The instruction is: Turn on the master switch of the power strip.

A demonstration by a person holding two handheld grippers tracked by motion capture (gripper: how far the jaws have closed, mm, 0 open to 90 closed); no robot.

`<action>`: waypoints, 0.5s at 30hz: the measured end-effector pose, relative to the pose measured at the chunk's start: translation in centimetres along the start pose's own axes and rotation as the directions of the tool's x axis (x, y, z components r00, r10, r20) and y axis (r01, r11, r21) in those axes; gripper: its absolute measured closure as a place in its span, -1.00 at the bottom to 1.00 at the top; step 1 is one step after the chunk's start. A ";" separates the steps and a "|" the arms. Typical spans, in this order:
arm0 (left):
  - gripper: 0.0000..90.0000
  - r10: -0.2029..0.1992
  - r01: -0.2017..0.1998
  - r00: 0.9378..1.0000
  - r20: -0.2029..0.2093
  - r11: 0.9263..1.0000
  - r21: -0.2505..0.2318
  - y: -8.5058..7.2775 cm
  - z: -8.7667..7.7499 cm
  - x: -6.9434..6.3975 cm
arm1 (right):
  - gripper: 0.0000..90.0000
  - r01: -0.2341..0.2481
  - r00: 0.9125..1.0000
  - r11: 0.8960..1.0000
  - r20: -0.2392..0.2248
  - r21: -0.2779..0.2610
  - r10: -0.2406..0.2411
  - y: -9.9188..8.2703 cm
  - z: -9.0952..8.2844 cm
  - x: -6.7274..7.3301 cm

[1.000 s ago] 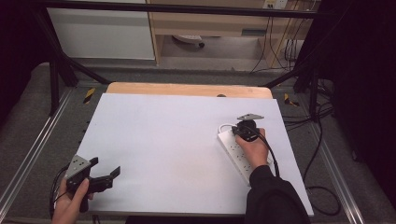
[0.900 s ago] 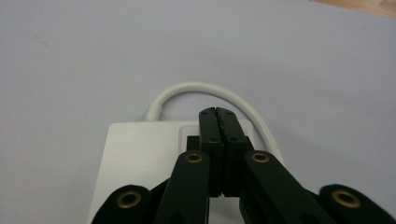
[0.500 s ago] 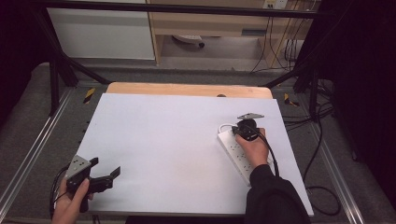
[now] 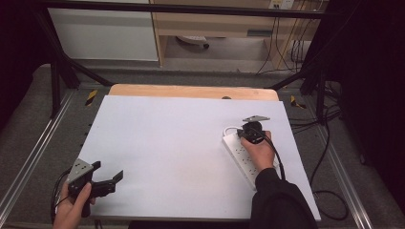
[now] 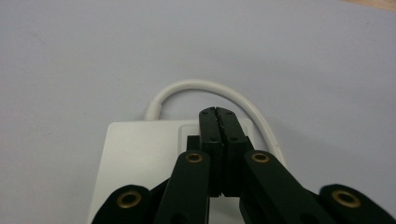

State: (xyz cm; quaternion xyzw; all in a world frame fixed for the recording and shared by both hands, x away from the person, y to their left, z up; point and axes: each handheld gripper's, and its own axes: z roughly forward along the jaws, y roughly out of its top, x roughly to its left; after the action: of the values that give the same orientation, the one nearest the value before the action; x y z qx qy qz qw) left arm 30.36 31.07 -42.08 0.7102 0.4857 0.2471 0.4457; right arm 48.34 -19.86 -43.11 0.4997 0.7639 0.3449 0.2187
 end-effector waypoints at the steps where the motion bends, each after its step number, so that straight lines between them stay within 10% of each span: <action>1: -0.85 0.000 0.000 1.000 0.000 1.000 0.000 0.0 0.0 0.0 | 1.00 -0.001 1.000 1.000 0.000 0.000 0.001 0.0 0.0 0.0; 15: -0.85 -0.002 0.002 1.000 0.003 1.000 0.004 0.0 0.0 0.0 | 1.00 -0.003 1.000 1.000 0.001 -0.004 0.003 -0.1 -0.1 0.1</action>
State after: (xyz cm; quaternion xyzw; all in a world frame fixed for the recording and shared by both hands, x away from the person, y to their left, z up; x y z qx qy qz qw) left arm 30.39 31.09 -42.13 0.7110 0.4862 0.2447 0.4453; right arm 48.21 -19.83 -43.09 0.5006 0.7623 0.3465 0.2196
